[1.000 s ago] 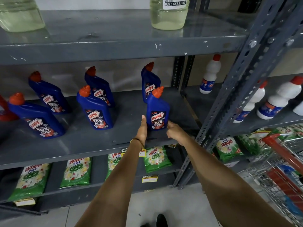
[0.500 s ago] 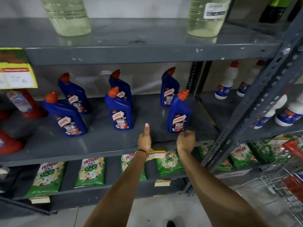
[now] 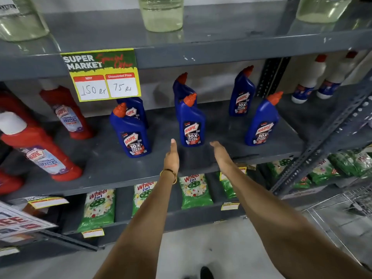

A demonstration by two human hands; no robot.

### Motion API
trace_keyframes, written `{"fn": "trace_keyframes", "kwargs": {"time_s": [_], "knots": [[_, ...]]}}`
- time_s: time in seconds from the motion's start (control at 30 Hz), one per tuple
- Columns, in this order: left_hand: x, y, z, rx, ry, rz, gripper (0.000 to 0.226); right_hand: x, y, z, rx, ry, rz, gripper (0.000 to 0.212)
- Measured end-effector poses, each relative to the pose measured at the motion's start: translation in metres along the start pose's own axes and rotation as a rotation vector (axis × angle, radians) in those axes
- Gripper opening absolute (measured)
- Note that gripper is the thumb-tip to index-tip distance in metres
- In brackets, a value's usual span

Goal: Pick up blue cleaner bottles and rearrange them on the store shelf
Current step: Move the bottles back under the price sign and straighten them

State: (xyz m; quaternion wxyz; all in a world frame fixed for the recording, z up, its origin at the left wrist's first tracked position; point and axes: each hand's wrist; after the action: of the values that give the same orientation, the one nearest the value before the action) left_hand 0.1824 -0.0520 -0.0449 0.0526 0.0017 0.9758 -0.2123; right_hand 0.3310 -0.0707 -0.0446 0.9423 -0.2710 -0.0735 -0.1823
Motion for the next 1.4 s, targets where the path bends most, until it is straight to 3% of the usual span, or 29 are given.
{"fn": "trace_keyframes", "kwargs": {"time_s": [0.2,0.27,0.33,0.47,0.7,1.03,1.23,1.4], "knots": [[-0.003,0.017,-0.015,0.054,-0.051,0.15,0.079,-0.009,0.023,0.014,-0.017,0.042,0.098,0.059],[-0.007,0.022,-0.015,0.055,-0.069,0.189,0.077,-0.008,0.028,0.016,-0.006,0.097,0.117,0.05],[-0.013,0.026,-0.014,0.045,-0.095,0.228,0.074,-0.007,0.039,0.015,-0.007,0.166,0.137,0.024],[-0.022,0.034,-0.014,0.017,-0.162,0.236,0.068,-0.011,0.047,0.021,0.03,0.204,0.139,0.027],[-0.024,0.033,-0.013,0.017,-0.198,0.252,0.066,-0.016,0.048,0.014,0.094,0.061,0.193,0.019],[-0.017,0.021,-0.001,0.052,-0.289,0.286,0.071,-0.007,0.034,0.004,0.022,-0.085,0.174,0.012],[-0.011,0.014,0.012,-0.022,-0.078,0.18,0.083,-0.006,0.022,-0.003,0.047,-0.065,0.195,0.022],[-0.013,0.009,0.013,0.035,-0.15,0.184,0.083,-0.005,0.016,-0.004,0.033,-0.058,0.2,0.036]]}}
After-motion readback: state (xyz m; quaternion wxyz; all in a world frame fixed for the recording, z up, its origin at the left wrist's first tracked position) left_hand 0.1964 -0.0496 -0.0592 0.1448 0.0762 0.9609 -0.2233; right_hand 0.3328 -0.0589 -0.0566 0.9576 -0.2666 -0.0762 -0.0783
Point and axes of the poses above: each hand's wrist, its own y-axis towards the middle knuckle, its own x-axis out of the back of the hand, z = x × y, and after that the axes turned 11 degrees about -y, right-handed
